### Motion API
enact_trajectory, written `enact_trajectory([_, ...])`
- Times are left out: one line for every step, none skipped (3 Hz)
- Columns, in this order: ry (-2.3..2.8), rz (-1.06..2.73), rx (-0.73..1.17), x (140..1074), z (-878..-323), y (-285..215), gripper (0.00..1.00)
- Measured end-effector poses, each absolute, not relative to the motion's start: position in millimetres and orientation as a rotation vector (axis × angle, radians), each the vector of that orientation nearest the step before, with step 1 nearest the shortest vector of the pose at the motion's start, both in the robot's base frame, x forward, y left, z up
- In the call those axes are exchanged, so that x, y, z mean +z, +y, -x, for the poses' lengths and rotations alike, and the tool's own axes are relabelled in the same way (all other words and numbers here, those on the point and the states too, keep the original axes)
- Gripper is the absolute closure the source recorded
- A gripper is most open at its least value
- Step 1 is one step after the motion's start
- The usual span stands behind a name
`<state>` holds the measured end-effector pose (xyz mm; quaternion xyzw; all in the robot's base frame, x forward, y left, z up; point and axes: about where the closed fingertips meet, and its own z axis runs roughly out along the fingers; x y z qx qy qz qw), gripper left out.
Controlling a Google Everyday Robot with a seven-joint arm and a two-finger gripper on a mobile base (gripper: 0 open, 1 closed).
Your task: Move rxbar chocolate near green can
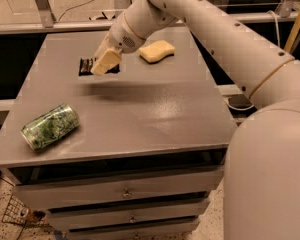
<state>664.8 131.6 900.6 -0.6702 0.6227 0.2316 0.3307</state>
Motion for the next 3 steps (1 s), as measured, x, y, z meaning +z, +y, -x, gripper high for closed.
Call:
enact_trajectory([1.6, 1.901, 0.646, 884.2, -641.0, 134.0, 1.0])
enact_trajectory([1.55, 1.998, 0.691, 874.4, -617.0, 138.8, 1.0])
enact_trajectory([1.5, 2.055, 0.738, 866.8, -597.0, 146.1, 1.0])
